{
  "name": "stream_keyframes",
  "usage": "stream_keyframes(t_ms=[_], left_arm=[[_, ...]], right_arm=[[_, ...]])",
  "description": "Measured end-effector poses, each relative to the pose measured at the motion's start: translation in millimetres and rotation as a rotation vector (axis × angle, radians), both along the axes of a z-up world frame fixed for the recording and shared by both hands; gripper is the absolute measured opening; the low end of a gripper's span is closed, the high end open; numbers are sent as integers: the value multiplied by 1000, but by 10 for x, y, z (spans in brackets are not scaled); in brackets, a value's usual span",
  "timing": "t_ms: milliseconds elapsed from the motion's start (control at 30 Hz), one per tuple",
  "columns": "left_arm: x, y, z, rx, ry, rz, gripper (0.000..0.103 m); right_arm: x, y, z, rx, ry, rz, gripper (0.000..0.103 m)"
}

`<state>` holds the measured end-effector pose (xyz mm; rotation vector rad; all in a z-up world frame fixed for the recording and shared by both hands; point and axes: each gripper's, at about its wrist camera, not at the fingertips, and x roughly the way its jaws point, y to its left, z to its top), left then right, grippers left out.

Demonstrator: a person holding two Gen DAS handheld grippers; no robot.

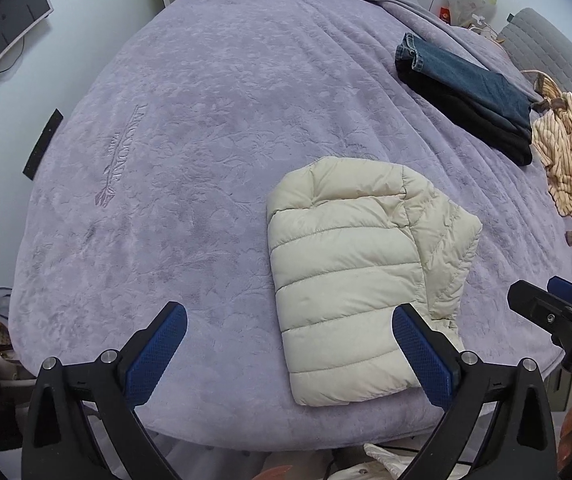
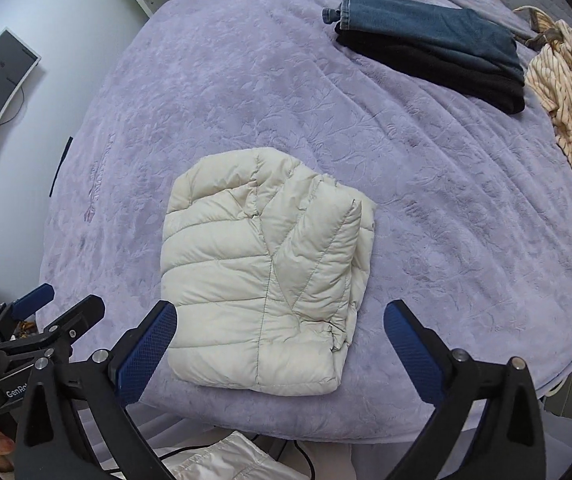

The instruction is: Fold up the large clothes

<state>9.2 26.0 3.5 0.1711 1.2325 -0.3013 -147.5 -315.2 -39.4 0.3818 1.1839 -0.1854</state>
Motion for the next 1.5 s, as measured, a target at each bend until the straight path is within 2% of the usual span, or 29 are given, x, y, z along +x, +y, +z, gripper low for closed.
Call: stream_keyframes(t_ms=[100,467,1500], left_arm=[[-29,14,80,13,-25,10,103],[-74,68,187,24,-39,38,103],[-36,113,168,37,-25,56,103]], right_arm=[[-28,10,72,-34,-10,-11,103],[-75,96,214,-52,-32,1,103],[-40,127,209,-46,-24,2,103]])
